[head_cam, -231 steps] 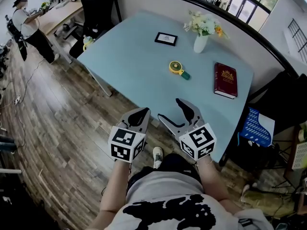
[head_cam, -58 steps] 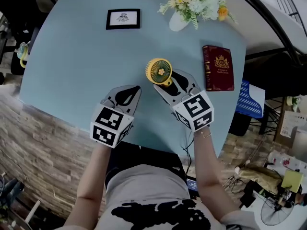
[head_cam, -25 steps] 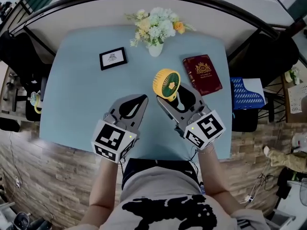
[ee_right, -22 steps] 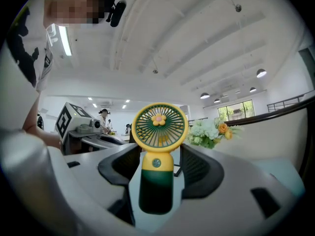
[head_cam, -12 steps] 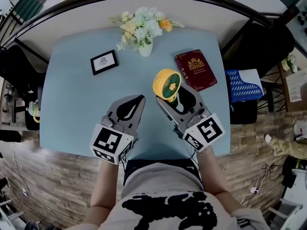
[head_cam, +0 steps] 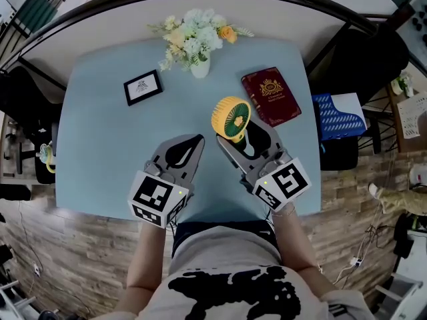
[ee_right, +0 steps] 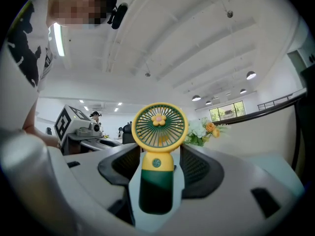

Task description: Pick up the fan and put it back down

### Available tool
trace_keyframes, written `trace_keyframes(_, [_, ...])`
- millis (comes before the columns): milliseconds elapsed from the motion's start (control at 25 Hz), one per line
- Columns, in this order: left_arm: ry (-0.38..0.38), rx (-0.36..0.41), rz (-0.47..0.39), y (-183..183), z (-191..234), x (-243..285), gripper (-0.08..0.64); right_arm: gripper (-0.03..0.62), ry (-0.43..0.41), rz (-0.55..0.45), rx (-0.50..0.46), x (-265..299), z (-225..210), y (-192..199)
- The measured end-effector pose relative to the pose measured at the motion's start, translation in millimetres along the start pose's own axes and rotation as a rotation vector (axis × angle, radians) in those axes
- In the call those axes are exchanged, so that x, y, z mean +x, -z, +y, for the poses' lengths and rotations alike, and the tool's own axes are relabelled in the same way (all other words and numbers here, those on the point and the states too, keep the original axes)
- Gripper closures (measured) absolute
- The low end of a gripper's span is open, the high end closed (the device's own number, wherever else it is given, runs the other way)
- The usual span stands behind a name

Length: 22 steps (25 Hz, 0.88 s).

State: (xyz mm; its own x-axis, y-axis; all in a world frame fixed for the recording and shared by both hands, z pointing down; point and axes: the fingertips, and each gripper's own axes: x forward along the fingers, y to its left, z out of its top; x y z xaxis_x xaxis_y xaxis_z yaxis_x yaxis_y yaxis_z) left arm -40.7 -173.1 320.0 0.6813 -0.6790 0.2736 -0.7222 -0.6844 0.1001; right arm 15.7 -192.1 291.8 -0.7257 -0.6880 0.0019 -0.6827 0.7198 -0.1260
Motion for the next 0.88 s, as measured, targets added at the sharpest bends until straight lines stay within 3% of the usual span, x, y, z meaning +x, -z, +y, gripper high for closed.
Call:
trace_keyframes(160, [0.004,-0.040,-0.003,5,1,-2,0.549,0.334,0.000,0.006,0.012,-1,0,3])
trace_keyframes(640, [-0.014,-0.040,-0.002,10,4,-9,0.549,0.334,-0.007,0.035,-0.006,1,8,5])
trace_keyframes(880, [-0.047,-0.080,-0.014,20,16,-15,0.549,0.334,-0.021,0.128,-0.030,13,10,20])
